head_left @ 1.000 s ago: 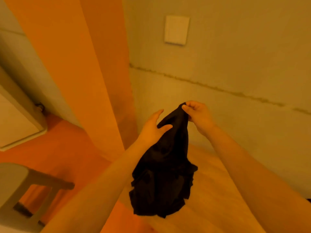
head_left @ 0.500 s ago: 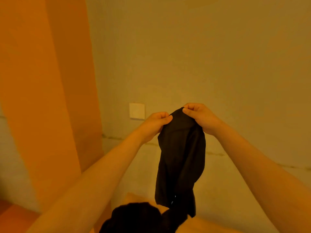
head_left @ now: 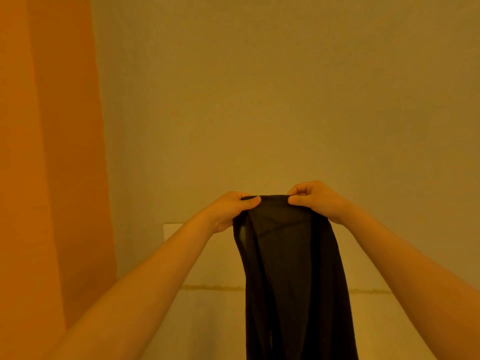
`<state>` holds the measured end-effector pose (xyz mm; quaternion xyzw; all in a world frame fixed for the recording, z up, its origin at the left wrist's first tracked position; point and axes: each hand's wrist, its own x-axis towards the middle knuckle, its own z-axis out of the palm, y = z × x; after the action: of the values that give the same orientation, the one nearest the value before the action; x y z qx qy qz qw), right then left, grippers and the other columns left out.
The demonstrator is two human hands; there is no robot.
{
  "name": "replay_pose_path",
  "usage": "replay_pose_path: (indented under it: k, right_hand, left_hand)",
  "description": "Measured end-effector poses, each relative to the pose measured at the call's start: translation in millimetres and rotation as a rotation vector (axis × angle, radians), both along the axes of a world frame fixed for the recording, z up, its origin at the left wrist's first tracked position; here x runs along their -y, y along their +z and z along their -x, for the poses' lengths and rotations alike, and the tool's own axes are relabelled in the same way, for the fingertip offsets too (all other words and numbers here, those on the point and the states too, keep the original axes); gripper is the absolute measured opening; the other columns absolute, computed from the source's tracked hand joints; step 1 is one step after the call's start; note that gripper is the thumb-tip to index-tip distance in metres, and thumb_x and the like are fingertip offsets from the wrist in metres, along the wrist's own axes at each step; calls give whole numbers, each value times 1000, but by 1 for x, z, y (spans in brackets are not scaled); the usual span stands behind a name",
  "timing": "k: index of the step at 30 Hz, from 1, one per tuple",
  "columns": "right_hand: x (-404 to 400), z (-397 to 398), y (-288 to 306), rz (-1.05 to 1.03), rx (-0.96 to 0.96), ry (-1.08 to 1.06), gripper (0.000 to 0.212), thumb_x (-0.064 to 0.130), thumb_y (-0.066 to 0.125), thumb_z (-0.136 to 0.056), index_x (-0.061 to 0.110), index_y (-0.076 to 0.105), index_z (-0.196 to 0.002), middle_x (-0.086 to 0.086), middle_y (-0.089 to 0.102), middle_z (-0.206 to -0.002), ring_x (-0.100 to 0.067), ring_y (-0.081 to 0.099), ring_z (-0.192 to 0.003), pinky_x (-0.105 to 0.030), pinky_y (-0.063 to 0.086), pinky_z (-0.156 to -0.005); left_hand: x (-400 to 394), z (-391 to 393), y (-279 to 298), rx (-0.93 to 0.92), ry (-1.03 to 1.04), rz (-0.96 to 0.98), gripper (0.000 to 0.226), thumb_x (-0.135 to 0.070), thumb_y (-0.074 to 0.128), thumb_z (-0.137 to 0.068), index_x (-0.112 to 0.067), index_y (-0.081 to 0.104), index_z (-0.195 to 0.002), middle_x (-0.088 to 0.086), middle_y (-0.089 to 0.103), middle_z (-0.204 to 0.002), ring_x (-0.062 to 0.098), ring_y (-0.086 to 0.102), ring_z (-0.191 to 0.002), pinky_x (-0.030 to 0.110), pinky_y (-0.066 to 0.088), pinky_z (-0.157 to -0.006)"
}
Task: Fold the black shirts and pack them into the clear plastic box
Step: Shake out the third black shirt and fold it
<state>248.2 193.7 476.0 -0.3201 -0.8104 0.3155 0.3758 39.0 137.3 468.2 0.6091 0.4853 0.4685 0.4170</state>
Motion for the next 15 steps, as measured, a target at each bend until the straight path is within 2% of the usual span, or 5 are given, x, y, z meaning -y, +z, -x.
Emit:
replay_pose_path:
  k: [3,7,9,13,15]
  right_hand:
    - [1,-14,1,-2,18,-32,15,19,60,-88,16,68,-76,2,67,-74,-9,63,-69,-19,50,-65]
    - [-4,-35,-5,60,-137,-37,21,16,56,-90,14,64,-71,3,63,-65,-7,58,-60,-17,45,-58]
    - [-7,-44,-10,97,-155,-37,21,16,56,-90,14,63,-71,4,61,-62,-9,56,-61,-18,44,-56]
    - [-7,-43,-16,67,9,-15,30,14,58,-89,13,54,-60,5,47,-55,-7,46,-54,-21,34,-56]
    - [-3,-38,-16,48,106,-23,22,14,57,-90,8,57,-69,1,50,-64,-10,50,-63,-22,40,-61]
  left_hand:
    - [-3,-14,6,31,23,-14,18,-25,55,-91,-10,64,-99,7,69,-95,17,66,-85,29,54,-81]
    - [-6,-23,5,187,-40,-15,16,-21,52,-93,-9,63,-90,0,72,-74,9,68,-66,22,55,-67]
    - [-6,-25,5,259,-37,-10,18,-21,52,-93,-8,63,-89,0,71,-70,8,67,-62,21,55,-63]
    - [-5,-38,9,248,-63,-17,17,-19,52,-93,-9,63,-85,-3,70,-65,6,66,-60,19,54,-62]
    - [-5,-45,11,231,-71,-31,16,-19,54,-93,-9,63,-83,-3,69,-65,5,66,-60,18,54,-62]
